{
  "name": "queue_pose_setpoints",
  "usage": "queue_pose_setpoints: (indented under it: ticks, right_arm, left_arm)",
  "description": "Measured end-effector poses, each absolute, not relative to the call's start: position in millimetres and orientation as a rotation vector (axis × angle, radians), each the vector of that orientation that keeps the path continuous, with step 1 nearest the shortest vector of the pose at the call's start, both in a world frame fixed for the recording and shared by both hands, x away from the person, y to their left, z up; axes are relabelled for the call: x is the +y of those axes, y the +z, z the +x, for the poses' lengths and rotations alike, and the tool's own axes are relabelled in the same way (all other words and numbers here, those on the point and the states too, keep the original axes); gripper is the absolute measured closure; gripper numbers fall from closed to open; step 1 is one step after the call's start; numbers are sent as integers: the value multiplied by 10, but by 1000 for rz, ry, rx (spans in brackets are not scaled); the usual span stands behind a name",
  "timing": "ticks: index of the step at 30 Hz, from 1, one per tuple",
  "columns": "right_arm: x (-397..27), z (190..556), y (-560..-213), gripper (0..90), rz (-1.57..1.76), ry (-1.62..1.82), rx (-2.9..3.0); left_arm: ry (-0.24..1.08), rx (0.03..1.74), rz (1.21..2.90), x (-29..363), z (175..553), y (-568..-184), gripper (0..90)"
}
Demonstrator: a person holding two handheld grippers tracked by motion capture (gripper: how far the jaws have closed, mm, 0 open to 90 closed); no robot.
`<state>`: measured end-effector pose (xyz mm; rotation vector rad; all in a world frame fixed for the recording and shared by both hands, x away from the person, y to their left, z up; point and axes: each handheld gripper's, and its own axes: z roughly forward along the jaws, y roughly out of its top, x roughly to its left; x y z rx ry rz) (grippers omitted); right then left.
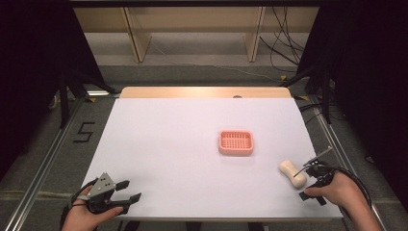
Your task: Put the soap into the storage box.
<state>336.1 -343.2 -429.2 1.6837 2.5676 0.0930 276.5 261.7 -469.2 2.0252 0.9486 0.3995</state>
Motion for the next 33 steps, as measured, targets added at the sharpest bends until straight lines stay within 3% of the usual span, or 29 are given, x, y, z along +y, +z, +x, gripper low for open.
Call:
queue_pose_setpoints:
  ticks: [7,8,33]
  right_arm:
    - [-3454,3390,-4254,302,1645,121,2585]
    - [-3429,3381,-4227,302,1702,109,2567]
    - [-3308,3850,-4243,306,1631,132,2569]
  left_arm:
    - [440,888,2076,2661,2798,-4681,351]
    - [401,949,2010,2619,2761,-4698,350]
    - [413,936,2029,2643,2764,-4677,350]
